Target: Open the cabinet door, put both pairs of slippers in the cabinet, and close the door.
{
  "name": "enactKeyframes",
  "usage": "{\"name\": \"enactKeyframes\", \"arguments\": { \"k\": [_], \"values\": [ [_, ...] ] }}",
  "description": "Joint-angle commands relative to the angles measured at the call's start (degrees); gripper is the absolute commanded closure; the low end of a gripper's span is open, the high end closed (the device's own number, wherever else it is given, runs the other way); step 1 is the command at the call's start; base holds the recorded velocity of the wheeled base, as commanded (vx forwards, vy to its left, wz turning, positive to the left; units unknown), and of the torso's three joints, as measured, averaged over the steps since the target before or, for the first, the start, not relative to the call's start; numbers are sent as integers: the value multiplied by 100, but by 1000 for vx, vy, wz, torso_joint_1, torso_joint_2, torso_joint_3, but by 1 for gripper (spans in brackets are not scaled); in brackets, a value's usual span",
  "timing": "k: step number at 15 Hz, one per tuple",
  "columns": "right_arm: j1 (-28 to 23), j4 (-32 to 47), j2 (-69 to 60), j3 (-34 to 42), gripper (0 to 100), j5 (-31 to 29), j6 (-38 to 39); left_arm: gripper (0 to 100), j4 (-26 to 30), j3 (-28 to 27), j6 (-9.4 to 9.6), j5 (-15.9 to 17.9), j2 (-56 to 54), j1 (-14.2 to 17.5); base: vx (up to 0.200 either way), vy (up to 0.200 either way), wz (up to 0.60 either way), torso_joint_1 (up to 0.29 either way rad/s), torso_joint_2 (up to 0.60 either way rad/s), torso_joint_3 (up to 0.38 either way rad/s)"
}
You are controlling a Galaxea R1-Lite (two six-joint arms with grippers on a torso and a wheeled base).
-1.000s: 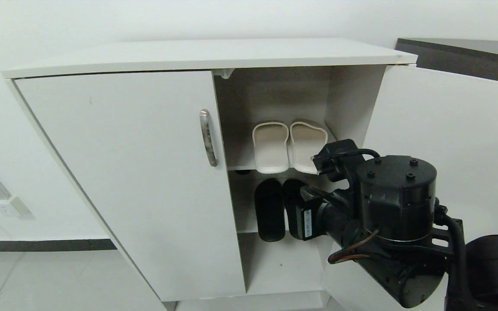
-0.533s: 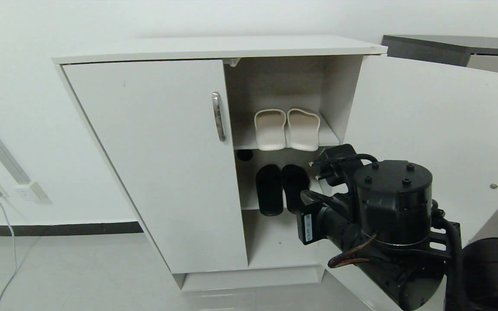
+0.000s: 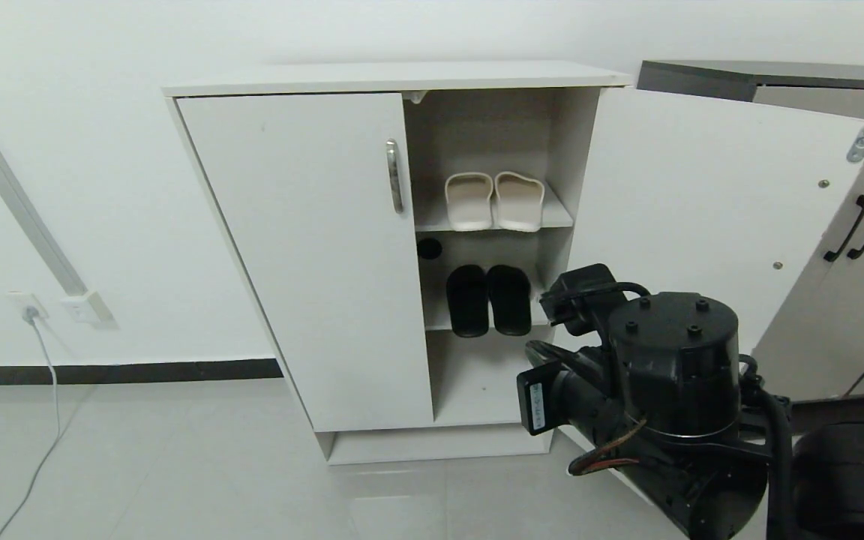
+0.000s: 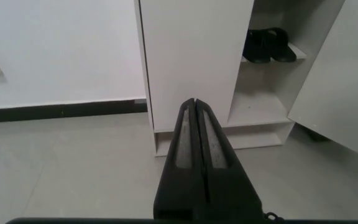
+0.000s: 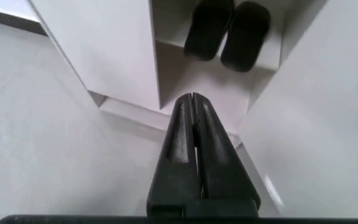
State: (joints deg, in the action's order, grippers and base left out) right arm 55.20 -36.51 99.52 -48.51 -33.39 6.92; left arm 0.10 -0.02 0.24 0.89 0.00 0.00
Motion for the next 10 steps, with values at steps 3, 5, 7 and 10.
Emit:
{"name": "enactKeyframes", "arguments": {
  "k": [3, 5, 7, 10],
  "values": [
    [-27, -14, 14, 87, 100, 8, -77, 100, -1, 2, 2, -1, 9, 0, 0, 0, 0, 0, 0, 0],
    [-27, -14, 14, 131, 100, 8, -77, 100, -1, -6, 2, -1, 9, 0, 0, 0, 0, 0, 0, 0],
    [-27, -14, 14, 131, 100, 8, -86, 100, -1, 2, -7, -1, 9, 0, 0, 0, 0, 0, 0, 0],
    [-27, -14, 23, 140, 100, 8, -86, 100, 8, 2, -7, -10, 9, 0, 0, 0, 0, 0, 0, 0]
  ]
}}
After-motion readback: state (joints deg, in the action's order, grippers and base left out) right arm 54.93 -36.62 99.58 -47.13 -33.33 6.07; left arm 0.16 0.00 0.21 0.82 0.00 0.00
